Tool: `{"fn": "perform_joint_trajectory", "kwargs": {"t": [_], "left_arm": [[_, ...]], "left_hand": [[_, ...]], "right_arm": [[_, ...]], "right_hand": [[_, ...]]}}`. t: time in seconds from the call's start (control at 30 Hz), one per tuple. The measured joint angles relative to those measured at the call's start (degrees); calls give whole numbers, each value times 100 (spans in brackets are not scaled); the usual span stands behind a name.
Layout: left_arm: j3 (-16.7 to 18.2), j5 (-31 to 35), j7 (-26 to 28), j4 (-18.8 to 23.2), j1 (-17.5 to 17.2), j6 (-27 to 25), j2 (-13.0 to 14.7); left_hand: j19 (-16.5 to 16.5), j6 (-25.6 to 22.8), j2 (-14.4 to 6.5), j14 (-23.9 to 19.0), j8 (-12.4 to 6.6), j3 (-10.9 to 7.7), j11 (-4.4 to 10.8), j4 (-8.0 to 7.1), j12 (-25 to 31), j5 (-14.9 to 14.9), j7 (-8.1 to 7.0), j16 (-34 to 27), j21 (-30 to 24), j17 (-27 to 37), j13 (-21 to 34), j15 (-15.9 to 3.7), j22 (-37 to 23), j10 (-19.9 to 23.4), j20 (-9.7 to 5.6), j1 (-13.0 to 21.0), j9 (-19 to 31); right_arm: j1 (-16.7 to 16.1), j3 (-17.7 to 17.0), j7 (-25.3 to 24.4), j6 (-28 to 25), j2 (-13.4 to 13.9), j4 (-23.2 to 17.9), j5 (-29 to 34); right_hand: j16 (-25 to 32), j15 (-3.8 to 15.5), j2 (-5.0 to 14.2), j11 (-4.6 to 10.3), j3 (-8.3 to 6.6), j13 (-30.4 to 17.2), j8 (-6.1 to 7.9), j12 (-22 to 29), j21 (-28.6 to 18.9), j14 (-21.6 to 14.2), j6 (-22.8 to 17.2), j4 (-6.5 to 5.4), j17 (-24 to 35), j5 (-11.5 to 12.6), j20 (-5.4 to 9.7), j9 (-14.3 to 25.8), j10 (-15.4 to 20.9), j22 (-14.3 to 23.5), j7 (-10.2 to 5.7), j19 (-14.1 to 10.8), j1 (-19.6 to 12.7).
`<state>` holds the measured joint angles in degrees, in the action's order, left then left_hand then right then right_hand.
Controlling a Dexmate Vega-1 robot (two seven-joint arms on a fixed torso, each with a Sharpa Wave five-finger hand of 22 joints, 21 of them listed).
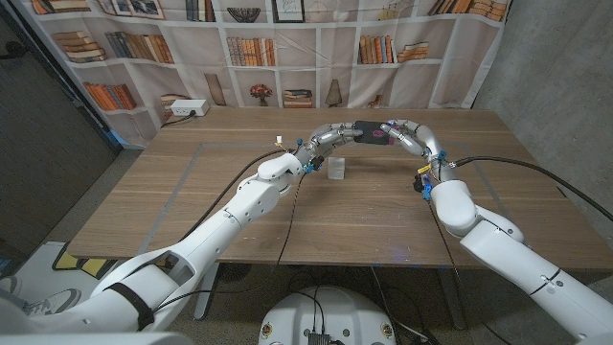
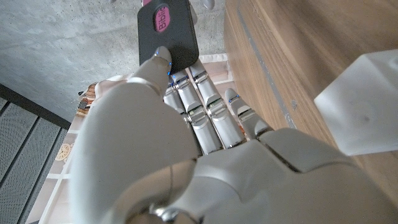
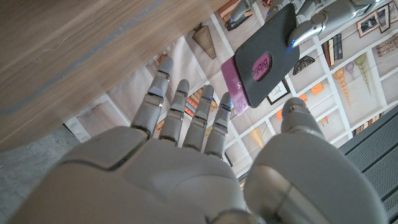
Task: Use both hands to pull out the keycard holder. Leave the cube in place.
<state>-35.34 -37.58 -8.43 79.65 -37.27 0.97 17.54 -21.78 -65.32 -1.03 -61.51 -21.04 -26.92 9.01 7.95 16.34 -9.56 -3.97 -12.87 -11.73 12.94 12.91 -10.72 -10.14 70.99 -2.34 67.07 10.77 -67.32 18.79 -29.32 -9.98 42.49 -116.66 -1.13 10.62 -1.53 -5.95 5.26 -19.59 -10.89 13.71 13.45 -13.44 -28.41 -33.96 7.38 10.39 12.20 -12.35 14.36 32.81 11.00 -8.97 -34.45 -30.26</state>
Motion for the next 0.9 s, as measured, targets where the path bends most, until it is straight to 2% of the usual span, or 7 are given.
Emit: {"fn": "perform_joint_trajectory", "kwargs": {"t": [0.13,0.33,0.5,0.77,0.9], "left_arm": [[-12,10,2,6,0,-11,-2],[-29,26,2,6,1,-26,-16],[-44,34,-9,-4,30,-43,-32],[-63,51,-37,-29,64,-63,-43],[-72,59,-49,-37,78,-70,-50]], "left_hand": [[22,0,21,0,1,-24,0,-24,6,-1,0,46,0,0,99,0,0,0,-22,-21,5],[22,0,20,0,6,-32,0,-32,23,-1,1,46,0,0,99,0,0,0,-21,-20,5],[22,0,20,0,13,-32,0,-32,23,0,1,46,0,-1,99,0,0,0,-21,-20,5],[22,0,19,0,21,-32,0,-32,22,5,1,46,0,27,100,0,0,0,-21,-19,4],[22,0,18,0,23,-32,0,-32,22,6,1,46,0,27,100,0,0,0,-21,-18,3]], "right_arm": [[-57,-18,-170,-92,-44,-25,146],[-141,-27,-341,-262,-100,-71,328],[-220,-31,-537,-357,-164,-72,492],[-329,-52,-719,-405,-228,-70,640],[-357,-53,-767,-428,-250,-70,692]], "right_hand": [[0,122,-13,88,40,0,85,54,0,-86,-255,40,0,-67,-23,-21,127,-8,-112,-84,-43],[0,186,-27,114,54,0,194,77,0,-89,-652,54,0,-112,8,-26,216,-9,-269,-115,-116],[0,228,6,234,90,0,382,77,0,-132,-1187,84,14,-112,-15,-19,336,-35,-346,-219,-249],[0,240,3,264,150,0,433,76,0,-144,-1396,52,16,-112,7,-15,366,-35,-351,-258,-252],[0,258,-20,264,182,0,433,76,0,-162,-1457,83,16,-112,7,-26,366,-35,-353,-258,-274]]}}
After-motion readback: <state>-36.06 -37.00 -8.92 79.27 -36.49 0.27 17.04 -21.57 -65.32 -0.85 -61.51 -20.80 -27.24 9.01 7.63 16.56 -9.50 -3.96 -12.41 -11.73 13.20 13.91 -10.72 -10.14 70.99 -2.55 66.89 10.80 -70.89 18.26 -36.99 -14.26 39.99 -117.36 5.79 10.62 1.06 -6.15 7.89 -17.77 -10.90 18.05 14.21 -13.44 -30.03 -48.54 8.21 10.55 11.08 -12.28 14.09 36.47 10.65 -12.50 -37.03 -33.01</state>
